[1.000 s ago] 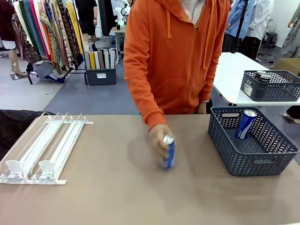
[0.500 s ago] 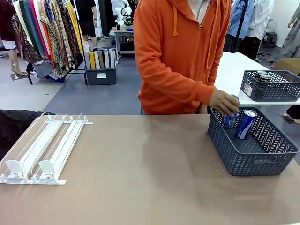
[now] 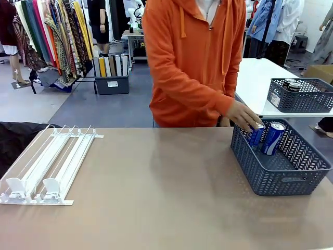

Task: Retrieve and store the cans from the dispenser.
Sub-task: Pick up one can from the Automatic Can Dispenser and place it in the middle of the table.

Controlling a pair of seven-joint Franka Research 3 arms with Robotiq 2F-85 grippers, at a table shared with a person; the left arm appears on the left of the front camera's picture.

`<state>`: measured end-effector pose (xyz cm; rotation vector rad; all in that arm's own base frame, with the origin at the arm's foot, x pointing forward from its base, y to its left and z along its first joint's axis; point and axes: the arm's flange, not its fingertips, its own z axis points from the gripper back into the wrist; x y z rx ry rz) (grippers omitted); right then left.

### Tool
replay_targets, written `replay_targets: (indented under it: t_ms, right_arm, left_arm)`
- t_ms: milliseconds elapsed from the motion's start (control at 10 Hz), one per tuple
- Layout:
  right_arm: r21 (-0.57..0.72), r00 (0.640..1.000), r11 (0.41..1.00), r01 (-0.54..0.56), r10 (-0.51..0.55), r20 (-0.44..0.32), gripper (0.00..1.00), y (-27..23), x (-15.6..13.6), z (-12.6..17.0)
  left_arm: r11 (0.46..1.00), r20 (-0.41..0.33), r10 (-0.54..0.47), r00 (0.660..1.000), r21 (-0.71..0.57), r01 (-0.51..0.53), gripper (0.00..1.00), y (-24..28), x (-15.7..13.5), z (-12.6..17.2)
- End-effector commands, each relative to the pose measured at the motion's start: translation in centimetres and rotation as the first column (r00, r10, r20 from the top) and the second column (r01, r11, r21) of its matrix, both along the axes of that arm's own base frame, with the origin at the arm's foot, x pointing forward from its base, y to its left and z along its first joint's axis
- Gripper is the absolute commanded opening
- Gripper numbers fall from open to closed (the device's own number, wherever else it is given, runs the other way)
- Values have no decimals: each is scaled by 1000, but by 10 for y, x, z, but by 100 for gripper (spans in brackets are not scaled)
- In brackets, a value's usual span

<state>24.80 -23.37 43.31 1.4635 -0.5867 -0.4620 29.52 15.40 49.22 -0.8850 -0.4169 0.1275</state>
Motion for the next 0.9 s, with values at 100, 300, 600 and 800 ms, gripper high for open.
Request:
replay_targets:
  t_ms: [100, 300, 600, 800]
  right_arm:
    - [13, 1000, 1000, 5, -5, 17, 100, -1, 2, 4]
    - [13, 1000, 1000, 5, -5, 17, 100, -1, 2, 4]
    - [13, 1000, 1000, 5, -5, 17, 100, -1, 2, 4]
    - [13, 1000, 1000, 5, -5, 17, 100, -1, 2, 4]
  left_arm:
    - [1000, 5, -3, 1000, -14, 3, 100, 0, 0, -1]
    - [1000, 5, -3, 1000, -14, 3, 100, 0, 0, -1]
    - [1000, 5, -3, 1000, -14, 3, 100, 0, 0, -1]
    - [1000, 5, -3, 1000, -14, 3, 100, 0, 0, -1]
